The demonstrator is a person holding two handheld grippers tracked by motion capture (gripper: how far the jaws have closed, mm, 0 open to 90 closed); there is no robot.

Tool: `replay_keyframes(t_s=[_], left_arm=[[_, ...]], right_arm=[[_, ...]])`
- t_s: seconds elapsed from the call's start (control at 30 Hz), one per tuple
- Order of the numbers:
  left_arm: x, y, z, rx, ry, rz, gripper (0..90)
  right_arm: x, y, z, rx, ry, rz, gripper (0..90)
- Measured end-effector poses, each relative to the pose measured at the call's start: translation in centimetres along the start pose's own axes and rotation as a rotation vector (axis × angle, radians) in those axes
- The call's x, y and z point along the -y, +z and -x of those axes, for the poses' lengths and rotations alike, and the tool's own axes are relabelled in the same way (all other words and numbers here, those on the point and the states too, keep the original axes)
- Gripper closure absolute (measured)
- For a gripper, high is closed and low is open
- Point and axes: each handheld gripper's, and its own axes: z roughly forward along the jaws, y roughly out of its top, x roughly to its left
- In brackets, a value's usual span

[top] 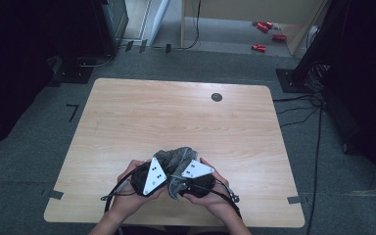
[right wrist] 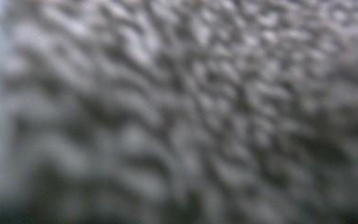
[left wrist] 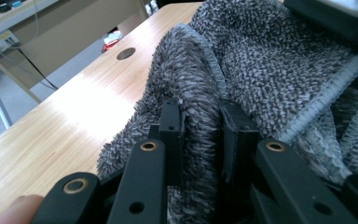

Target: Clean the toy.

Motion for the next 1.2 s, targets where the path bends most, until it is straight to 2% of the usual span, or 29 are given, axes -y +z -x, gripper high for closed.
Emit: replay_keyframes(t_s=[0.07,0.13,0.23,0.3,0.33,0.4,0.43,0.47,0.5,0.57,0.6,0.63,0.7,0.73,0.83,0.93,0.97,1.0,1.03,1.1,1.2], left_arm=[[0.1,0.1,-0.2,0.004,-0.007,-0.005,74.0],[0.8,0.3,-1.2,-0.025,-0.034,-0.044,74.2],[1.5,0.1,-2.4,-0.035,-0.095,-0.070,74.6],[1.4,-0.2,-2.5,-0.025,-0.107,-0.054,75.0],[1.2,-0.4,-2.3,-0.005,-0.104,-0.037,75.1],[0.5,-0.5,-1.5,0.062,-0.091,0.000,74.9],[0.3,-0.3,-1.1,0.065,-0.076,-0.004,75.0],[0.3,-0.3,-1.1,0.065,-0.076,-0.004,75.0],[0.3,0.0,-1.1,0.058,-0.079,-0.031,75.0],[0.8,0.2,-1.8,0.032,-0.113,-0.061,75.2],[0.8,0.2,-1.8,0.032,-0.113,-0.061,75.4],[1.2,0.2,-2.3,0.018,-0.133,-0.078,75.4],[1.5,-0.1,-3.1,0.021,-0.179,-0.079,75.6],[1.4,-0.2,-3.0,0.021,-0.178,-0.065,75.7],[0.5,-0.3,-1.8,0.070,-0.151,-0.030,75.6],[0.4,0.3,-1.4,0.062,-0.131,-0.058,75.1],[0.6,0.5,-1.7,0.069,-0.150,-0.067,75.1],[0.6,0.5,-1.7,0.069,-0.150,-0.067,75.1],[1.1,0.5,-2.3,0.032,-0.172,-0.092,75.4],[1.4,0.3,-2.8,0.019,-0.194,-0.103,75.6],[1.3,0.1,-2.8,0.010,-0.192,-0.096,75.7]], right_arm=[[0.0,0.0,0.0,0.004,0.003,-0.002,34.5],[0.1,0.0,0.1,0.007,-0.005,-0.005,34.5],[0.0,0.0,0.0,0.004,0.004,-0.006,34.5],[-0.1,0.0,-0.1,-0.005,0.005,0.005,34.5],[-0.2,0.1,-0.1,-0.011,0.011,0.010,34.5],[-0.2,0.2,-0.2,-0.018,0.013,0.015,34.5],[-0.2,0.3,-0.3,-0.019,0.014,0.009,34.5],[-0.2,0.3,-0.3,-0.019,0.014,0.009,34.5],[-0.1,0.5,-0.4,-0.012,0.007,-0.001,34.5],[0.0,0.4,-0.3,-0.008,0.017,-0.010,34.5],[0.0,0.4,-0.3,-0.008,0.017,-0.010,34.5],[0.0,0.3,-0.2,-0.008,0.016,-0.010,34.5],[-0.1,0.3,-0.2,-0.016,0.019,-0.001,34.5],[-0.1,0.3,-0.2,-0.019,0.020,0.007,34.5],[-0.2,0.2,-0.2,-0.025,0.025,0.013,34.5],[0.1,0.3,-0.1,-0.017,0.027,-0.007,34.5],[0.1,0.4,-0.1,-0.013,0.028,-0.015,34.5],[0.1,0.4,-0.1,-0.013,0.028,-0.015,34.5],[0.2,0.4,-0.1,-0.007,0.019,-0.020,34.5],[0.0,0.3,-0.2,-0.011,0.019,-0.014,34.5],[-0.2,0.3,-0.3,-0.018,0.023,-0.005,34.5]])
